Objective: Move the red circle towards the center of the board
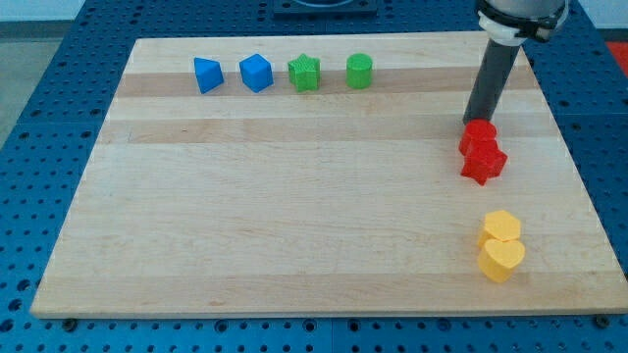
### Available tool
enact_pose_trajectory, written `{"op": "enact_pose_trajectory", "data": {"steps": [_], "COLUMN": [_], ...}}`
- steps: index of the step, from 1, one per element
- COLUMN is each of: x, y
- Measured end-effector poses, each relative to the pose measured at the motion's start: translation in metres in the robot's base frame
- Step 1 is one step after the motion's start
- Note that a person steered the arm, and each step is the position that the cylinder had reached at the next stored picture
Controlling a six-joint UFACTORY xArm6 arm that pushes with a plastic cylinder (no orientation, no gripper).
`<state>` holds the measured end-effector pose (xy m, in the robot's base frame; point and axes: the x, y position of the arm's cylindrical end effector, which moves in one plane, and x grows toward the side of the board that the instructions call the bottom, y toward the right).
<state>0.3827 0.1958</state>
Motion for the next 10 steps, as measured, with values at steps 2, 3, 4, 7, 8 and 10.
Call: {"op": "enact_pose_trajectory", "data": {"steps": [2, 3, 4, 7, 8, 10], "x": [0.006, 0.014, 0.023, 0.033, 0.033, 0.033], "y": [0.046, 0.036, 0.036, -0.005, -0.026, -0.088]}}
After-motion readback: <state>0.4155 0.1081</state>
